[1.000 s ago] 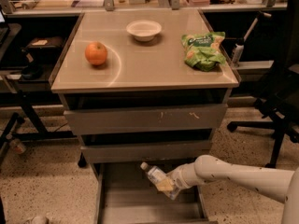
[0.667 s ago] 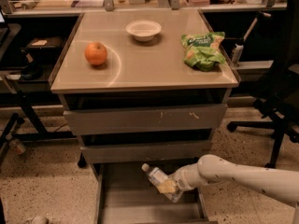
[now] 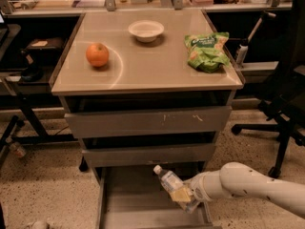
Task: Pick blue plastic bottle from bottom drawer and place on counter
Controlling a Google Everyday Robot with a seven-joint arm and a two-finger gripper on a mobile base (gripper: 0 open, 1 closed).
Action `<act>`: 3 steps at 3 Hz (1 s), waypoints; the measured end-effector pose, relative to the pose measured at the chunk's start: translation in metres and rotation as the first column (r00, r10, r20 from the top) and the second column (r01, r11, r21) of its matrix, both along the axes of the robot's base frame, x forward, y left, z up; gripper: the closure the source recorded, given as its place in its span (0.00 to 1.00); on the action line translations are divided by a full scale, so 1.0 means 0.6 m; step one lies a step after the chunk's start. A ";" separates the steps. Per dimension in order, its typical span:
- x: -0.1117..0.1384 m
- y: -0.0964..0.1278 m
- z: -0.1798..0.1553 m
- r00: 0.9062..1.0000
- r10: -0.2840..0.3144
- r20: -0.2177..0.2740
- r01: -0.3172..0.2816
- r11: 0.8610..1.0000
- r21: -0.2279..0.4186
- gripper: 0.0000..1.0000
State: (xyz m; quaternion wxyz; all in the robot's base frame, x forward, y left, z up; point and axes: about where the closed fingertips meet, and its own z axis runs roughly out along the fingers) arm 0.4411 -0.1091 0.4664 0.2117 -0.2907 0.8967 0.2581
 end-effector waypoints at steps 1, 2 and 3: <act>0.000 0.000 -0.001 1.000 0.000 -0.001 0.000 1.000 0.001 1.00; -0.011 -0.005 0.027 1.000 0.000 -0.006 0.000 1.000 0.019 1.00; -0.039 -0.014 0.097 1.000 -0.018 -0.007 0.019 0.999 0.049 1.00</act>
Offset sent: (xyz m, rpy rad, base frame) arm -0.0156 -0.0112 0.0438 0.0464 0.0108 -0.0061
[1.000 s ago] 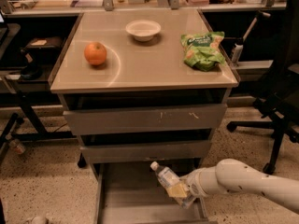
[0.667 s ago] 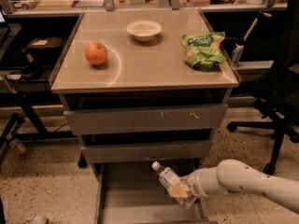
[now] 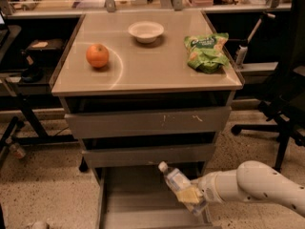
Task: Pick blue plastic bottle from bottom drawer and place on counter
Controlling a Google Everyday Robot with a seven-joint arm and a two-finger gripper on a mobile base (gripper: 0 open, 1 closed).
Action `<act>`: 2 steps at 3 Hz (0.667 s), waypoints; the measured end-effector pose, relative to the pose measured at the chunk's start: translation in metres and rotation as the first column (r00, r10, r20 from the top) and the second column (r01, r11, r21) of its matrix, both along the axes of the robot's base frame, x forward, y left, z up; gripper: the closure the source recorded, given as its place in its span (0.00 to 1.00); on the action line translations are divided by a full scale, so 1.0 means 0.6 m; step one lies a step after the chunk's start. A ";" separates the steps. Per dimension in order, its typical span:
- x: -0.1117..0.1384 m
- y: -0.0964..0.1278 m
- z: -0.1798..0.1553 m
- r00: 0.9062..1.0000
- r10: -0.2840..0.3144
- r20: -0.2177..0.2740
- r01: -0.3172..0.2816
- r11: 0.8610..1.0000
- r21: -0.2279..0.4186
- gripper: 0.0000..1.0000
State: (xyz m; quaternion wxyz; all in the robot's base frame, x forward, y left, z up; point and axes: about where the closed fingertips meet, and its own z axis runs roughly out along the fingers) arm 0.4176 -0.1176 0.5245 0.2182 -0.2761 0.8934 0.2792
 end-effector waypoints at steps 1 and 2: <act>-0.016 -0.012 0.092 0.999 -0.008 0.053 0.008 1.000 0.010 1.00; -0.014 -0.006 0.195 0.988 0.020 0.153 -0.020 1.000 -0.003 1.00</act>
Offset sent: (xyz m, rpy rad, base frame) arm -0.0059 0.0009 0.1981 -0.0179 -0.2902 0.0567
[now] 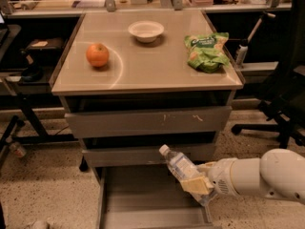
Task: Pick blue plastic bottle from bottom drawer and place on counter
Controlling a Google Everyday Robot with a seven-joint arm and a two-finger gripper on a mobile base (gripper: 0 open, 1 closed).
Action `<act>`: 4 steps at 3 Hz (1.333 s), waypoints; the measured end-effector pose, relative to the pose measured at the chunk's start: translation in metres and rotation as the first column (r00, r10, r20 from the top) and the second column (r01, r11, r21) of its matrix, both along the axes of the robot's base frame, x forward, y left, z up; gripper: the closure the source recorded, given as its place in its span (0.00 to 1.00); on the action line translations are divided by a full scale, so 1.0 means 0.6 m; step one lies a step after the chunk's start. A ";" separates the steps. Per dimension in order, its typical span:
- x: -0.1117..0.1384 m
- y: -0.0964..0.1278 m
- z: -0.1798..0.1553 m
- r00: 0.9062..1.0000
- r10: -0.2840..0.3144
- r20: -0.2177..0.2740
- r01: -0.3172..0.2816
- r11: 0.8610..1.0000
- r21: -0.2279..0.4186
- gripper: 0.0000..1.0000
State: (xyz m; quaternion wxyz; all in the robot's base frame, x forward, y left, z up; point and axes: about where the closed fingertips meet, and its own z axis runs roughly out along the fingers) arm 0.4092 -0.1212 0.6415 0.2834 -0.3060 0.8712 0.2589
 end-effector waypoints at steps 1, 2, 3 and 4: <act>-0.001 0.001 0.009 1.000 0.004 0.011 -0.004 1.000 -0.005 1.00; 0.005 -0.003 0.032 1.000 -0.005 0.019 0.005 1.000 0.008 1.00; 0.024 -0.019 0.099 0.997 -0.045 0.065 0.046 0.999 -0.004 1.00; 0.053 -0.028 0.169 0.991 -0.066 0.119 0.070 0.997 -0.037 1.00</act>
Offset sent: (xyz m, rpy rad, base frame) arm 0.0077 -0.0079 0.0365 0.0238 -0.0289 -0.0222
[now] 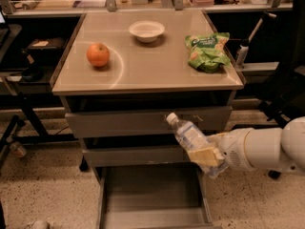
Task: Pick blue plastic bottle from bottom drawer and place on counter
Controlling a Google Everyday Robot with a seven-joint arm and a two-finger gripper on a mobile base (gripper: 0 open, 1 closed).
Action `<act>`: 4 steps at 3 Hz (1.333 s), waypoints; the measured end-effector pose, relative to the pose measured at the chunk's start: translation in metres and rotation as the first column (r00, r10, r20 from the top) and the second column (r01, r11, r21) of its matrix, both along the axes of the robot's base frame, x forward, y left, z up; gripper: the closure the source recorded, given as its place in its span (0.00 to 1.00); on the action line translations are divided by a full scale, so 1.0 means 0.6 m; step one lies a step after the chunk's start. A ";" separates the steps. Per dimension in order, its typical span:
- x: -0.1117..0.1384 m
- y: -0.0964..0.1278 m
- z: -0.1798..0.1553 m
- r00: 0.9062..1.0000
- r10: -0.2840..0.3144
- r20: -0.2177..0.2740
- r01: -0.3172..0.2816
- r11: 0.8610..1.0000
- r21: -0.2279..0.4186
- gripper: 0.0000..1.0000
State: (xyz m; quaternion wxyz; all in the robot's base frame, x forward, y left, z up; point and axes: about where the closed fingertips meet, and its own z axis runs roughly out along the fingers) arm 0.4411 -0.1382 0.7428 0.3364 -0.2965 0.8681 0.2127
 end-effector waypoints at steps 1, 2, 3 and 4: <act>0.045 -0.004 0.066 0.998 -0.016 0.055 0.018 0.999 -0.042 1.00; 0.085 0.003 0.128 0.992 -0.033 0.123 0.045 0.994 -0.099 1.00; 0.087 0.007 0.131 0.992 -0.031 0.125 0.044 0.994 -0.104 1.00; 0.104 0.010 0.147 0.989 -0.028 0.143 0.039 0.996 -0.078 1.00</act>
Offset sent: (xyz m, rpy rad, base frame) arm 0.0823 0.0043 0.1244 -0.1752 -0.2071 -0.0773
